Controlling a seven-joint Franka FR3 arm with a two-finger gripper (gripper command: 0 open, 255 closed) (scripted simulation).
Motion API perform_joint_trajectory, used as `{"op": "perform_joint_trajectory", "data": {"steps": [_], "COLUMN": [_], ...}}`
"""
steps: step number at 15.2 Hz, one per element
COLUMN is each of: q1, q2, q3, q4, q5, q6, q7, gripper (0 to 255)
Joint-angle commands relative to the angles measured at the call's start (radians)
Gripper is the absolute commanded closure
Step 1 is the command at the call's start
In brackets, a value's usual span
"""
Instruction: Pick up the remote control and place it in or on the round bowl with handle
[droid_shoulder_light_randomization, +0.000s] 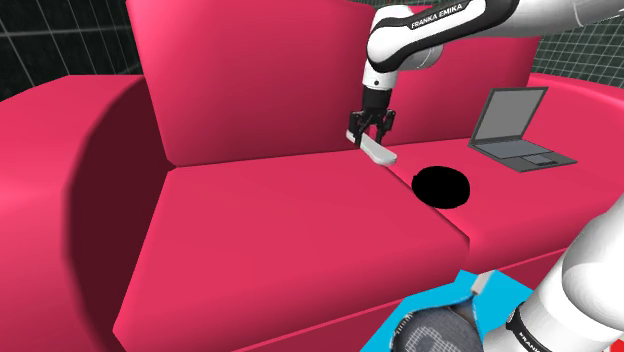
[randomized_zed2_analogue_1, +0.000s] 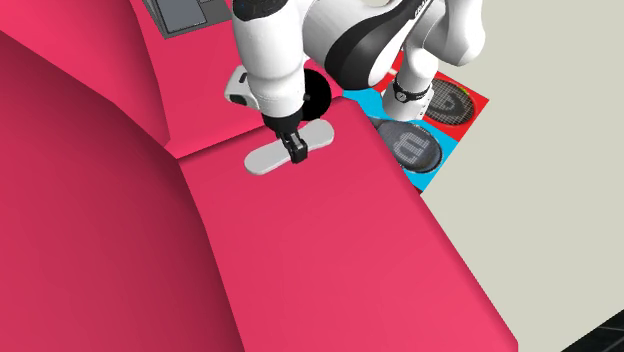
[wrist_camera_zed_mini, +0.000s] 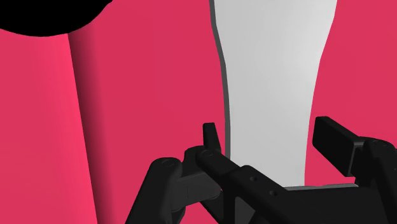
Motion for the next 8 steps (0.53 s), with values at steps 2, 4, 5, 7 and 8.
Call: {"op": "perform_joint_trajectory", "data": {"steps": [2,4,5,7,8], "q1": [-0.002,-0.002,-0.009,-0.024,-0.031], "q2": [-0.007,-0.01,-0.041,-0.101,-0.13], "q3": [-0.002,-0.002,-0.01,-0.028,-0.037], "q4": [0.034,0.056,0.023,-0.04,-0.07], "q5": [0.0,-0.001,-0.002,-0.008,-0.011], "q6": [-0.041,-0.067,-0.064,-0.061,-0.061], "q7": [-0.003,-0.002,-0.017,-0.048,-0.063], "gripper": [255,255,255,255,255]}}
